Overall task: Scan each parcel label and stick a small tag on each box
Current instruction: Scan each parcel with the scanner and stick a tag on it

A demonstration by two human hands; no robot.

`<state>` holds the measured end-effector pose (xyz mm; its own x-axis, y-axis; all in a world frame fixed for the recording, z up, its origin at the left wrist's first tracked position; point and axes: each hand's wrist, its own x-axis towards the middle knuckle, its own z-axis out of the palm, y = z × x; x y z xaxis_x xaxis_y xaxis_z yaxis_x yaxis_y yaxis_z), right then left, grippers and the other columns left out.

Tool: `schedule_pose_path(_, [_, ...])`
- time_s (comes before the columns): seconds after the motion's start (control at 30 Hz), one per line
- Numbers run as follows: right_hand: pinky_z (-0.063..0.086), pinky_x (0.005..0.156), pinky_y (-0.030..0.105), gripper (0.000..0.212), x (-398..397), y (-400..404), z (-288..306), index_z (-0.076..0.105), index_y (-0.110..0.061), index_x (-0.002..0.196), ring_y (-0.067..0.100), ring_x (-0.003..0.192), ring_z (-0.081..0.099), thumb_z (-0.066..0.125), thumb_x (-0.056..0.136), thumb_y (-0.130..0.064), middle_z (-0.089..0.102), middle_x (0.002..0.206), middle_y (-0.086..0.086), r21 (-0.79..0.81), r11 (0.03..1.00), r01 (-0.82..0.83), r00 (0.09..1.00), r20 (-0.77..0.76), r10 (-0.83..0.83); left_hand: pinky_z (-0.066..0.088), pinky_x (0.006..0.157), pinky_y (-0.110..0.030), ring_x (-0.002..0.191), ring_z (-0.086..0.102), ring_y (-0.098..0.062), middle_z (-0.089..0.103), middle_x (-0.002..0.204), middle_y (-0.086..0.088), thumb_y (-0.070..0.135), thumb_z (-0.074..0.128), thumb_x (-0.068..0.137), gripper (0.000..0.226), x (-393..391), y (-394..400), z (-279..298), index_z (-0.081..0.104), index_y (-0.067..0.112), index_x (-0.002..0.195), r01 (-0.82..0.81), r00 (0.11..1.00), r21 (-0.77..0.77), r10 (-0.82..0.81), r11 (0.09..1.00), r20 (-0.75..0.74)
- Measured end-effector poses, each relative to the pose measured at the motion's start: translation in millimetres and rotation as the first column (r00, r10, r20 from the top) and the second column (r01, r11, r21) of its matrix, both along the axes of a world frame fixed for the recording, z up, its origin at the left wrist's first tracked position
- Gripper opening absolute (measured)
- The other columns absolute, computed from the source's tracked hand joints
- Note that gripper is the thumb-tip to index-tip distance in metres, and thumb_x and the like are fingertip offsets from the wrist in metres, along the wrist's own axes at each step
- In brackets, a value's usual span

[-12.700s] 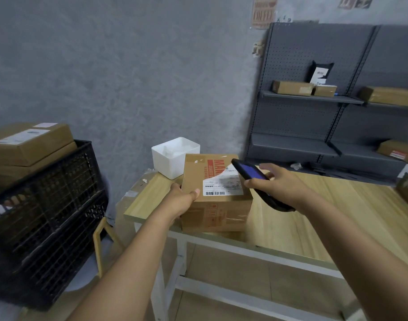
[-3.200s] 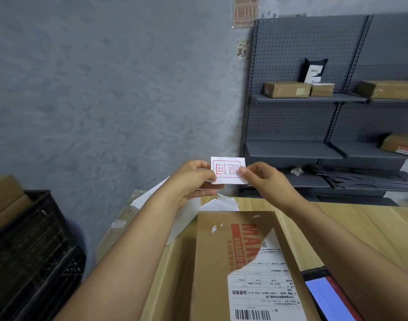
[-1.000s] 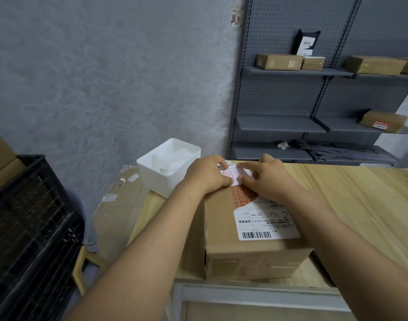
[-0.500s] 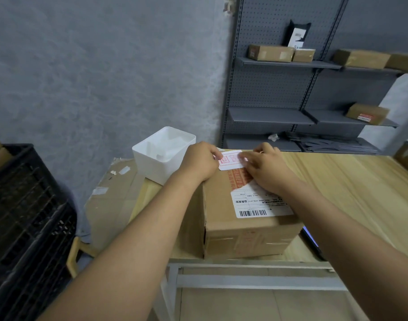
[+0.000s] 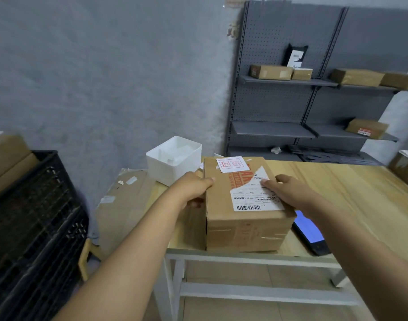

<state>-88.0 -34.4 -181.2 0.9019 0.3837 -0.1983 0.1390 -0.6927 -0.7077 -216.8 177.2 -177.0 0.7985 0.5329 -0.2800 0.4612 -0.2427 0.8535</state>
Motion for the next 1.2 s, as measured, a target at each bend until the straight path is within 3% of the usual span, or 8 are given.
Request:
schedule_pose_path(0.2, [0.050, 0.069, 0.031, 0.038, -19.4, -9.1, 21.3, 0.059, -0.022, 0.111, 0.017, 0.082, 0.066, 0.056, 0.087, -0.051, 0.068, 0.096, -0.004, 0.160, 0.986, -0.039, 0.997, 0.072, 0.028, 0.056, 0.076, -0.031, 0.085, 0.066, -0.014, 0.065, 0.088, 0.008, 0.041, 0.067, 0.085, 0.023, -30.3, -19.2, 17.3, 0.051, 0.024, 0.087, -0.068, 0.979, -0.040, 0.075, 0.997, 0.189])
schedule_pose_path(0.3, [0.044, 0.056, 0.026, 0.038, -32.4, -4.4, 37.2, 0.056, -0.026, 0.112, 0.010, 0.075, 0.064, 0.056, 0.086, -0.054, 0.064, 0.087, -0.013, 0.199, 0.976, -0.086, 0.992, 0.110, 0.065, 0.055, 0.080, -0.033, 0.087, 0.066, -0.013, 0.065, 0.090, 0.009, 0.044, 0.067, 0.084, 0.026, -52.9, -20.6, 29.8, 0.050, 0.026, 0.092, -0.138, 0.961, -0.017, 0.138, 0.990, 0.240])
schedule_pose_path(0.43, [0.043, 0.063, 0.028, 0.036, -59.6, 26.2, 55.8, 0.056, -0.027, 0.110, 0.008, 0.079, 0.060, 0.058, 0.085, -0.053, 0.063, 0.092, -0.010, 0.234, 0.953, -0.195, 0.975, 0.153, 0.162, 0.056, 0.084, -0.038, 0.090, 0.068, -0.016, 0.068, 0.093, 0.007, 0.047, 0.064, 0.084, 0.022, -100.0, -9.0, 41.1, 0.051, 0.029, 0.087, -0.249, 0.929, 0.008, 0.237, 0.968, 0.284])
schedule_pose_path(0.67, [0.050, 0.087, 0.036, 0.049, -139.4, 124.7, 64.7, 0.053, -0.025, 0.124, 0.018, 0.093, 0.064, 0.060, 0.084, -0.051, 0.065, 0.107, -0.002, 0.301, 0.872, -0.385, 0.923, 0.112, 0.369, 0.053, 0.071, -0.031, 0.086, 0.065, -0.015, 0.064, 0.087, 0.008, 0.047, 0.063, 0.085, 0.026, -205.9, 50.6, 51.7, 0.054, 0.026, 0.098, -0.481, 0.835, 0.045, 0.442, 0.876, 0.327])
schedule_pose_path(0.77, [0.047, 0.080, 0.033, 0.050, -183.1, 174.6, 62.8, 0.050, -0.024, 0.127, 0.018, 0.094, 0.062, 0.061, 0.084, -0.049, 0.063, 0.110, -0.001, 0.291, 0.837, -0.463, 0.886, 0.146, 0.439, 0.046, 0.059, -0.025, 0.079, 0.062, -0.009, 0.063, 0.087, 0.009, 0.045, 0.062, 0.087, 0.029, -254.4, 85.6, 49.3, 0.052, 0.023, 0.102, -0.558, 0.794, 0.070, 0.509, 0.827, 0.332])
schedule_pose_path(1.0, [0.048, 0.081, 0.034, 0.050, -281.6, 309.1, 60.6, 0.045, -0.021, 0.129, 0.019, 0.098, 0.061, 0.063, 0.087, -0.042, 0.059, 0.119, 0.001, 0.334, 0.708, -0.622, 0.773, 0.120, 0.623, 0.048, 0.067, -0.027, 0.085, 0.062, -0.011, 0.063, 0.096, 0.006, 0.041, 0.064, 0.087, 0.035, -369.2, 190.0, 45.2, 0.050, 0.019, 0.110, -0.693, 0.686, 0.037, 0.643, 0.720, 0.341])
schedule_pose_path(1.1, [0.046, 0.067, 0.026, 0.047, -321.3, 361.9, 59.3, 0.047, -0.023, 0.130, 0.010, 0.089, 0.062, 0.062, 0.089, -0.036, 0.060, 0.116, -0.002, 0.390, 0.635, -0.667, 0.721, 0.122, 0.682, 0.053, 0.075, -0.030, 0.089, 0.064, -0.013, 0.064, 0.102, 0.003, 0.040, 0.063, 0.088, 0.038, -414.7, 230.9, 47.9, 0.051, 0.018, 0.116, -0.738, 0.647, 0.049, 0.685, 0.673, 0.334])
schedule_pose_path(1.2, [0.045, 0.063, 0.023, 0.046, -352.9, 413.2, 59.7, 0.048, -0.024, 0.132, 0.005, 0.085, 0.062, 0.062, 0.089, -0.034, 0.061, 0.105, -0.009, 0.407, 0.573, -0.711, 0.667, 0.132, 0.733, 0.050, 0.060, -0.027, 0.082, 0.063, -0.013, 0.065, 0.101, 0.002, 0.041, 0.061, 0.088, 0.034, -451.5, 266.8, 48.3, 0.051, 0.020, 0.113, -0.777, 0.607, 0.055, 0.724, 0.627, 0.329])
